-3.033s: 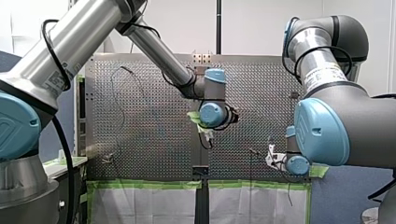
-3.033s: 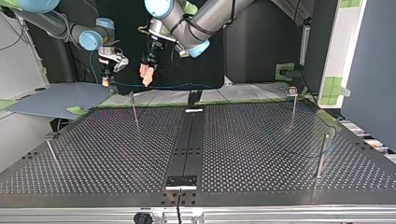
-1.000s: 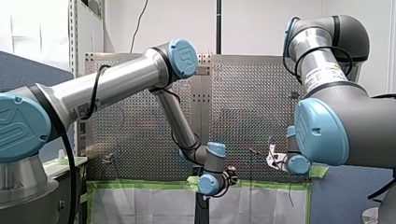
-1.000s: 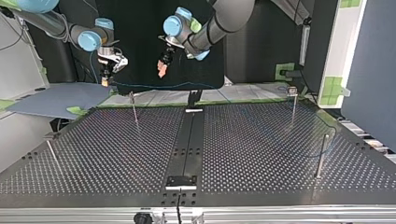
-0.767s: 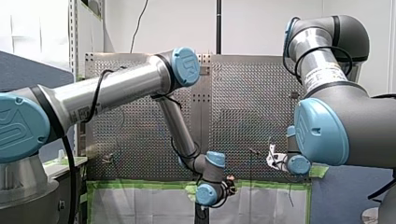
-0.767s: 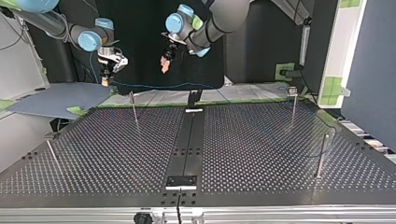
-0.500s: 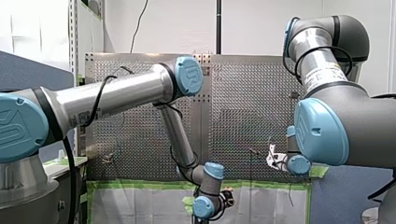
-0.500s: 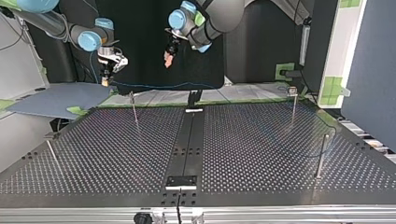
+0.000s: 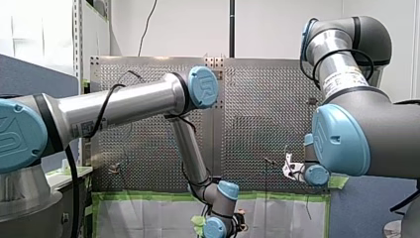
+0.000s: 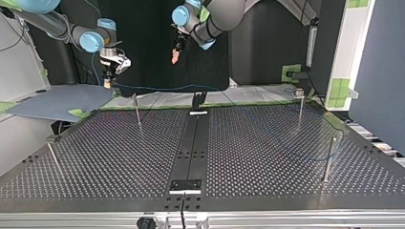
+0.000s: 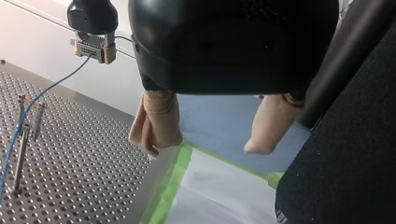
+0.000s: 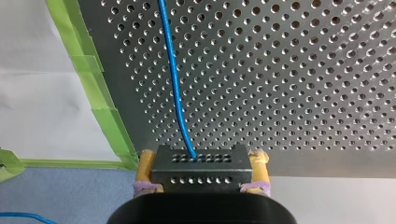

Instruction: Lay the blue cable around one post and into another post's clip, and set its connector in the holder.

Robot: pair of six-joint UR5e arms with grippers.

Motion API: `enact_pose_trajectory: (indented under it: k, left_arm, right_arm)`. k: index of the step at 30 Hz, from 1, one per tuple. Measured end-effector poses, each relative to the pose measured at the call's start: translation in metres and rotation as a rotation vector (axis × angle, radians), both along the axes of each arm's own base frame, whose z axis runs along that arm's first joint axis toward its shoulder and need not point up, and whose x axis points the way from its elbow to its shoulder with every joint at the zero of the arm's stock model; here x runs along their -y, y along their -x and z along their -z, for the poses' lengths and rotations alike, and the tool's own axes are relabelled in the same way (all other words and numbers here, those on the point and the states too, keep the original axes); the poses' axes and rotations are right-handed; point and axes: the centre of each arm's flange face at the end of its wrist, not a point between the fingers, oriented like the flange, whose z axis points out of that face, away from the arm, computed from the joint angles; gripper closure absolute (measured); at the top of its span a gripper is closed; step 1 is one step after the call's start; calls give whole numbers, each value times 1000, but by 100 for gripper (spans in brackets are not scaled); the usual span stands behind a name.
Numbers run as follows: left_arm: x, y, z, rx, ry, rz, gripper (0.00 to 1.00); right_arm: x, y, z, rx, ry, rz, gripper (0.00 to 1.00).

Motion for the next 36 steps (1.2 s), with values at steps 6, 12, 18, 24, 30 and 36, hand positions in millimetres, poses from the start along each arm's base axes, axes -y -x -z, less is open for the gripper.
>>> enact_pose_trajectory:
  k: [6, 12, 18, 24, 30, 36]
  left_arm:
    - [14, -7, -33, 29, -14, 7, 0]
    - [35, -25, -71, 71, 29, -1, 0]
    - [53, -45, -98, 109, 84, -18, 0]
    - [55, -60, -107, 122, 114, -73, 0]
    - [52, -66, -105, 119, 114, -96, 0]
    - [56, -72, -102, 109, 123, -101, 0]
  right_arm:
    - [0, 0, 0, 0, 0, -1, 100]
    - [0, -1, 0, 1, 1, -1, 100]
    - [0, -1, 0, 2, 1, -1, 100]
    - [0, 0, 0, 3, 1, 0, 100]
    - [0, 0, 0, 5, 2, -1, 100]
    - [1, -1, -1, 8, 2, -7, 100]
